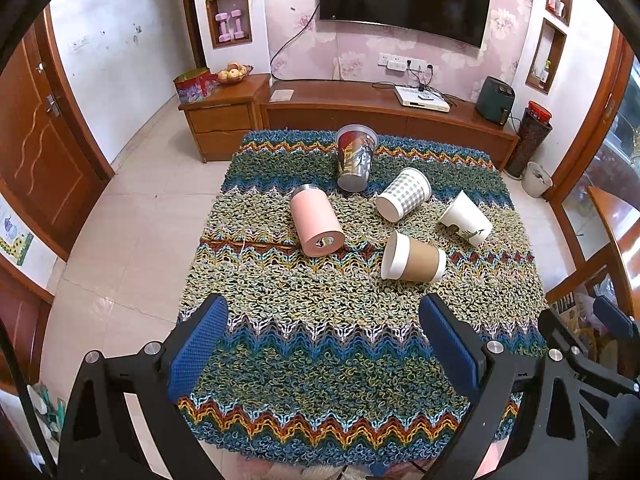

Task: Flip cup upright
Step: 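Move the left gripper toward the pink tumbler lying on its side, then close the left gripper around the pink tumbler's body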

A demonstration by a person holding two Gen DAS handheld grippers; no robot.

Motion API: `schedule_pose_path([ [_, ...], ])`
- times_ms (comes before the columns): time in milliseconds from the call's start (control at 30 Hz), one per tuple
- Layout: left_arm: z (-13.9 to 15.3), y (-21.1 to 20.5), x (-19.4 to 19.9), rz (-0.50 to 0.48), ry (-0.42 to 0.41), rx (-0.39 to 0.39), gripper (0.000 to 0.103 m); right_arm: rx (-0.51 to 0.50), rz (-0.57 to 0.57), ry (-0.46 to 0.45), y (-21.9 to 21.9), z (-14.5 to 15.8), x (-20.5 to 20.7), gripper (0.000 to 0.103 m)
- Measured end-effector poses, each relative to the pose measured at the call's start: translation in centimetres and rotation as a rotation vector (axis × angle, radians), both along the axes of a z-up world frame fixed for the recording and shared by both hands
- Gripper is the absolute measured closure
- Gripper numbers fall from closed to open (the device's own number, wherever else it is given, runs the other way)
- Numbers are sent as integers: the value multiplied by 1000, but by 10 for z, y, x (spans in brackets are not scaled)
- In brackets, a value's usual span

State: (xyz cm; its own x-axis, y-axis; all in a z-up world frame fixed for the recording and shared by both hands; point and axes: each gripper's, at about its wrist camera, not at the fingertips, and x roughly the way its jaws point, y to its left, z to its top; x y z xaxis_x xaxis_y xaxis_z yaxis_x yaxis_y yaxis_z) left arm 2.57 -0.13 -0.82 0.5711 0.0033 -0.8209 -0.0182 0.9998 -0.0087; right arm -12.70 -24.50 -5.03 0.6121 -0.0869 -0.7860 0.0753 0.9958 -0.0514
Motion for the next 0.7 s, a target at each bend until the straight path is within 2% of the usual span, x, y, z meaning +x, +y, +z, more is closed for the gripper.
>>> schedule_pose_path([
  [200,-14,4,25,15,31,0,6,-7,-13,26,-2,-12,13,21],
  [333,-29,15,52,41,87,-54,6,-4,-24,50,-6,-22,23,21],
  [567,-49,31,89,92,130,-116,6,-11,-28,76,-6,-37,36,21],
  [700,-60,40,110,131,154,-122,6,-15,-26,86,-7,-45,44,21],
])
